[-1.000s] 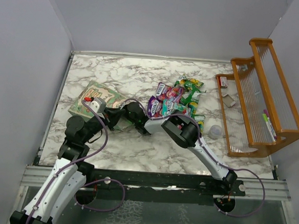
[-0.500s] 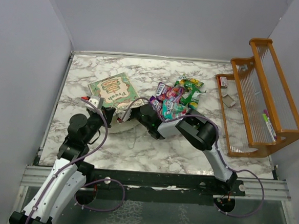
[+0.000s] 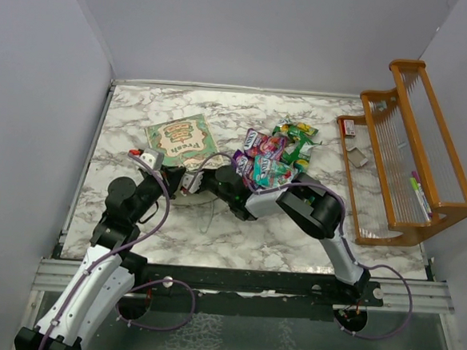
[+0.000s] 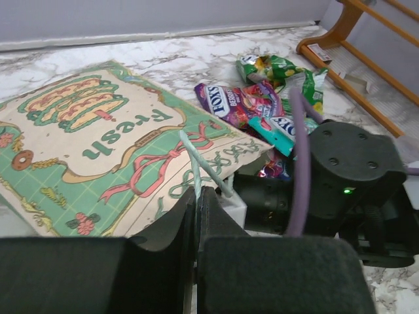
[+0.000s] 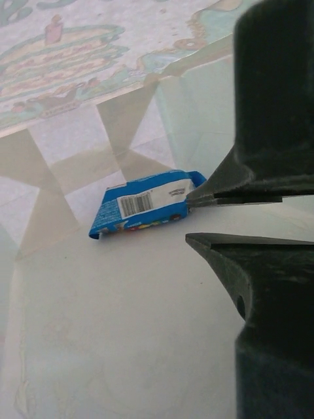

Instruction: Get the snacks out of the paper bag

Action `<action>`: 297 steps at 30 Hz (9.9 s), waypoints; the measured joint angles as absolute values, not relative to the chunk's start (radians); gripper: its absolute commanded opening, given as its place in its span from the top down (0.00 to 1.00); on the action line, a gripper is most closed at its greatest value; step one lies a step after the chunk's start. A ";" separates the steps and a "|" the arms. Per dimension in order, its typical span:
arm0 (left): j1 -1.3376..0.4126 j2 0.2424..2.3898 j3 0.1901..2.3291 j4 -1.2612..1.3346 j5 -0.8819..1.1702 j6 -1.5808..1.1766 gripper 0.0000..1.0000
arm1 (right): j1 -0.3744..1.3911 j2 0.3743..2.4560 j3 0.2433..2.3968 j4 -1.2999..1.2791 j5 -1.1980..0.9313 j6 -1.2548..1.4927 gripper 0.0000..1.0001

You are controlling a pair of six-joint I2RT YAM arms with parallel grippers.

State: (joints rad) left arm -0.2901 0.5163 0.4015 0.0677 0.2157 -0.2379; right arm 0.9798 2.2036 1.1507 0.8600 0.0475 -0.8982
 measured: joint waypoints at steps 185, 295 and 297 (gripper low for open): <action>-0.318 0.710 0.650 -0.141 0.194 -0.121 1.00 | 0.981 2.494 1.458 0.966 -0.333 -1.290 0.99; -0.318 0.624 0.327 -0.036 -0.435 -0.711 1.00 | 1.055 1.971 1.122 1.189 0.186 -0.570 0.99; -0.318 0.580 0.308 -0.002 -0.441 -0.735 1.00 | 1.068 1.967 1.102 1.229 0.189 -0.576 0.99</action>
State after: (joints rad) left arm -0.3183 0.5800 0.3080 -0.0025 -0.4412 -0.7349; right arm 1.0683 1.9671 1.1023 1.2289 0.1886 -0.5762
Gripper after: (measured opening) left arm 0.021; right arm 0.014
